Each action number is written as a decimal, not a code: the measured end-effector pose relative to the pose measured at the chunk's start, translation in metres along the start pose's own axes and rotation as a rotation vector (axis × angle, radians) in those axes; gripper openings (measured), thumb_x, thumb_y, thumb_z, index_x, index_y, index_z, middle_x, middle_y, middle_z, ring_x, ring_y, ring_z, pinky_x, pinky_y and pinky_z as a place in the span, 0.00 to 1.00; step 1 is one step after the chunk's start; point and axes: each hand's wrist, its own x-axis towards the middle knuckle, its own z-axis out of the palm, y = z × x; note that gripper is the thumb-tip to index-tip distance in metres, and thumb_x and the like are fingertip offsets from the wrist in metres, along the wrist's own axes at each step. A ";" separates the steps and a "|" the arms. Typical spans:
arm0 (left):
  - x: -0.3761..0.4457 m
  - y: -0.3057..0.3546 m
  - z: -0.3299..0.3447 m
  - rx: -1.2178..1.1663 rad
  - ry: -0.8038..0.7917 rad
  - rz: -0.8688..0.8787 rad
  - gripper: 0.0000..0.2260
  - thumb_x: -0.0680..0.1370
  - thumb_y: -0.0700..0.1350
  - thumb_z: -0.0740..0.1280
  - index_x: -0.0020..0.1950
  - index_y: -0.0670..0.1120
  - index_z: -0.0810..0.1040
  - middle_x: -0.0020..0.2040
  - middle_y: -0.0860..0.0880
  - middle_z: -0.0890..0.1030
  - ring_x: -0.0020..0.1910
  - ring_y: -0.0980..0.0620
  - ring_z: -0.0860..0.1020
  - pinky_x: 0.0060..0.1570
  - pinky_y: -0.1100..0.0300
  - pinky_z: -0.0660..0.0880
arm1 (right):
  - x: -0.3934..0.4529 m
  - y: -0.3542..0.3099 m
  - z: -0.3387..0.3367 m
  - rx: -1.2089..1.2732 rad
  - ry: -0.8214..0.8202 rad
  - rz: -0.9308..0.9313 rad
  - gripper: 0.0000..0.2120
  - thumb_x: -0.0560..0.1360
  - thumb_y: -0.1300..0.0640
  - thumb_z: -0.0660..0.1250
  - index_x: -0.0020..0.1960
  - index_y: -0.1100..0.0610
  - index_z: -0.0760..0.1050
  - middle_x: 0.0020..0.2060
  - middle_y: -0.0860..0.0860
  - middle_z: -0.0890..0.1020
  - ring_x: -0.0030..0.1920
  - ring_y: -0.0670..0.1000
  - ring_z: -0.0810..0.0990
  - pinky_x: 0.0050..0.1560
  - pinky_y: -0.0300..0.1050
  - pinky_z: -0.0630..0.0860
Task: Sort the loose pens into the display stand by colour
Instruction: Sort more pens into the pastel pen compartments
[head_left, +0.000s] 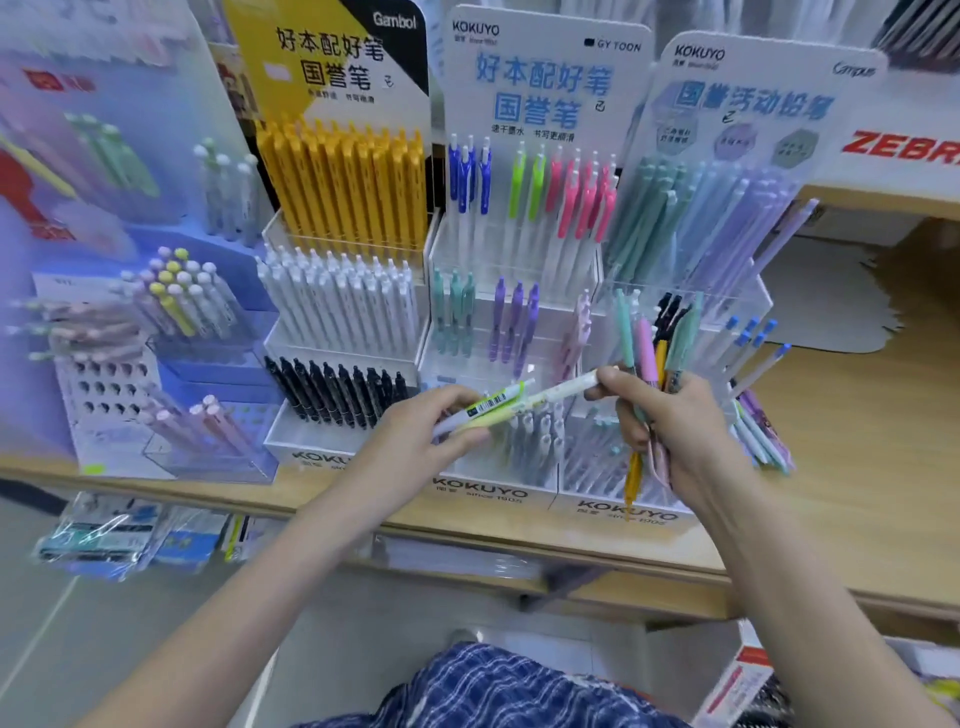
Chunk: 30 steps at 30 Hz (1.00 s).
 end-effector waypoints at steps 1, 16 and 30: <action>0.003 -0.005 -0.004 0.022 0.053 -0.003 0.07 0.76 0.47 0.67 0.51 0.55 0.71 0.39 0.60 0.73 0.37 0.61 0.72 0.34 0.69 0.66 | 0.004 -0.005 0.003 0.003 0.034 -0.045 0.09 0.75 0.61 0.66 0.43 0.69 0.76 0.20 0.50 0.75 0.19 0.47 0.60 0.22 0.38 0.59; 0.025 -0.055 -0.027 -0.020 0.217 -0.141 0.05 0.78 0.43 0.64 0.49 0.43 0.75 0.36 0.47 0.75 0.32 0.54 0.70 0.30 0.66 0.64 | 0.023 0.046 0.052 -1.039 -0.065 -0.458 0.10 0.72 0.58 0.72 0.35 0.61 0.75 0.25 0.47 0.69 0.27 0.48 0.65 0.30 0.44 0.60; 0.031 -0.070 -0.037 -0.043 0.121 -0.100 0.02 0.79 0.41 0.62 0.48 0.43 0.72 0.37 0.39 0.76 0.29 0.52 0.67 0.28 0.65 0.63 | 0.035 0.059 0.094 -1.338 -0.015 -0.235 0.09 0.77 0.54 0.63 0.40 0.55 0.69 0.34 0.49 0.71 0.41 0.56 0.76 0.35 0.43 0.64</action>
